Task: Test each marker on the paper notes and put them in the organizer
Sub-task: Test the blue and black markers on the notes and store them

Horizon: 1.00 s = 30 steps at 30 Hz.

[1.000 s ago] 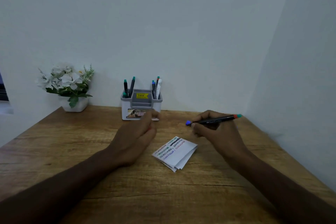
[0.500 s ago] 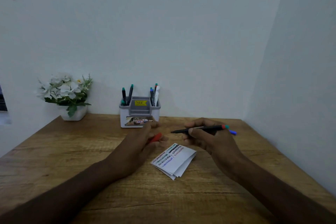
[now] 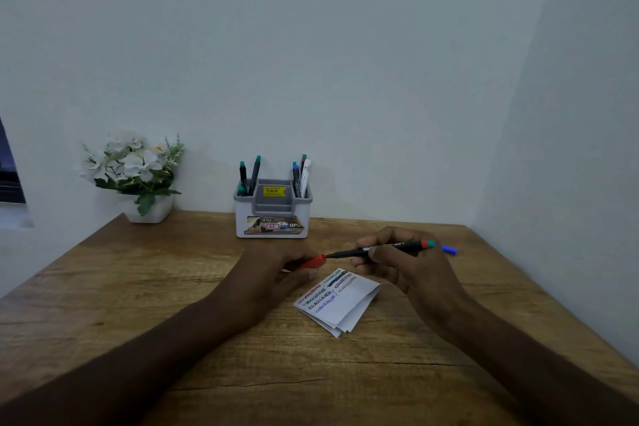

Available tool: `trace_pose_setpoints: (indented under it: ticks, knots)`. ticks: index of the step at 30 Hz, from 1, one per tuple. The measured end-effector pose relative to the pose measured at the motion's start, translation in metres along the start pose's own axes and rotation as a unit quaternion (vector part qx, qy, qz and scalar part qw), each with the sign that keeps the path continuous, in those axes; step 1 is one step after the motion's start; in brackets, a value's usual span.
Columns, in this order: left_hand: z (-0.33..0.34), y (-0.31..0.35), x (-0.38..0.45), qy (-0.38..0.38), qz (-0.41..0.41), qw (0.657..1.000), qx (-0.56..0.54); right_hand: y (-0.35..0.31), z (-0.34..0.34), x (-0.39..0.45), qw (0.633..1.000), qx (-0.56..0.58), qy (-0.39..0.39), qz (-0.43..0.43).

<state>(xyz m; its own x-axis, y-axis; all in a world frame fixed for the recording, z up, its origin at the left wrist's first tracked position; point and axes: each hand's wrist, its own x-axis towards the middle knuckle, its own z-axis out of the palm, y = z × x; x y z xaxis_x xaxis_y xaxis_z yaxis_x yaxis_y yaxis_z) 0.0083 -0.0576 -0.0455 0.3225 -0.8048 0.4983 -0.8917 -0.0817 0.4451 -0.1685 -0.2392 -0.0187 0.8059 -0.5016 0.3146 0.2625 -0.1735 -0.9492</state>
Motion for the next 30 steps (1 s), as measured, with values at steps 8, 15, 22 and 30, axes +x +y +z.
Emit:
trace_pose_setpoints:
  ticks: [8,15,22,30]
  knots:
    - [-0.002,0.012,-0.005,-0.014,0.051,0.998,0.014,0.001,0.010,-0.008,0.985,-0.157,-0.054,-0.037]
    - [0.003,0.028,-0.004,0.038,0.061,0.997,0.011,0.007,0.013,-0.010,0.972,-0.202,0.022,-0.116]
    - [0.008,0.032,-0.006,0.049,0.052,0.997,0.003,0.008,0.024,-0.011,0.964,-0.242,-0.001,-0.114]
    - [-0.008,0.027,0.019,0.183,0.000,0.983,0.017,0.012,0.013,-0.005,0.917,-0.369,0.029,-0.151]
